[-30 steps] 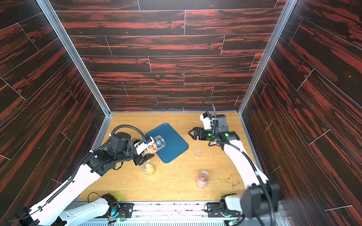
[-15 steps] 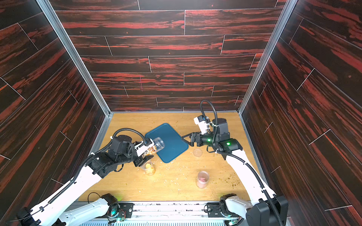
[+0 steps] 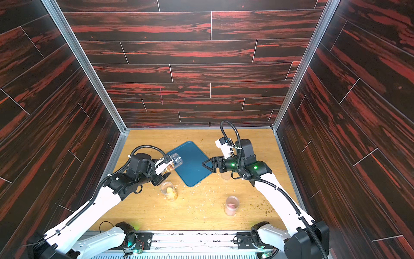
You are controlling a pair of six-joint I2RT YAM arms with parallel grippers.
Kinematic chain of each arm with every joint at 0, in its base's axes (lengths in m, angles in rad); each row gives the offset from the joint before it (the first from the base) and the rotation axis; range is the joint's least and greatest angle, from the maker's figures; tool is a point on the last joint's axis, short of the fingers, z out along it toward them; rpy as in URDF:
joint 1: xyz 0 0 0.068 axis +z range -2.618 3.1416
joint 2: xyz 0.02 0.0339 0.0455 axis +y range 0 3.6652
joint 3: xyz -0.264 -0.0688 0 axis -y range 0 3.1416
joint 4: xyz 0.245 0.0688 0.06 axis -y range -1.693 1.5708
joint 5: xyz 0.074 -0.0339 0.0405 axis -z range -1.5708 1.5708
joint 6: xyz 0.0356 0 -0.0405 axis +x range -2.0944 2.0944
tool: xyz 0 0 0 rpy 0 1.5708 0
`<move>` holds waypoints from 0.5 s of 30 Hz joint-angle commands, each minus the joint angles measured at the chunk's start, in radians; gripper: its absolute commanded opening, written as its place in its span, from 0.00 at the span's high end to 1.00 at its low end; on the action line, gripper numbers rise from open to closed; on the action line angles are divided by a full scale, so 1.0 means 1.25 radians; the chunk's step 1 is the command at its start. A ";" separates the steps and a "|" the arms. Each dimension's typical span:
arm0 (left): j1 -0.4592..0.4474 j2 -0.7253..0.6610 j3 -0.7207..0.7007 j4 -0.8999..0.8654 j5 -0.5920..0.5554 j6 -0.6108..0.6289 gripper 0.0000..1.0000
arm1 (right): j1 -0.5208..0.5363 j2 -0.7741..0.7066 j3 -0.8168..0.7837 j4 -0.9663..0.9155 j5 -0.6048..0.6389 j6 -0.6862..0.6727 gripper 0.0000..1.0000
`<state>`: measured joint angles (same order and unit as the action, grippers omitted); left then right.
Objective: Pour the cookies out of the jar
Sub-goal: Pour the cookies in the jar onto the tray.
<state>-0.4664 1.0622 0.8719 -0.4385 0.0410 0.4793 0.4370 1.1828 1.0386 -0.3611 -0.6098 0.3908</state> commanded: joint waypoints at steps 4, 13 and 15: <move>0.048 0.049 -0.043 0.120 -0.031 0.052 0.72 | 0.004 0.026 0.014 -0.066 -0.002 -0.033 0.09; 0.106 0.159 -0.033 0.176 0.032 0.044 0.72 | 0.003 0.061 0.042 -0.126 -0.015 -0.052 0.09; 0.107 0.189 -0.019 0.163 0.037 0.054 0.72 | 0.004 0.074 0.045 -0.130 -0.019 -0.053 0.09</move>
<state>-0.3359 1.2682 0.8139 -0.2543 0.0467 0.5140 0.4377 1.2400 1.0698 -0.4862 -0.6151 0.3397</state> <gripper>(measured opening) 0.657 0.913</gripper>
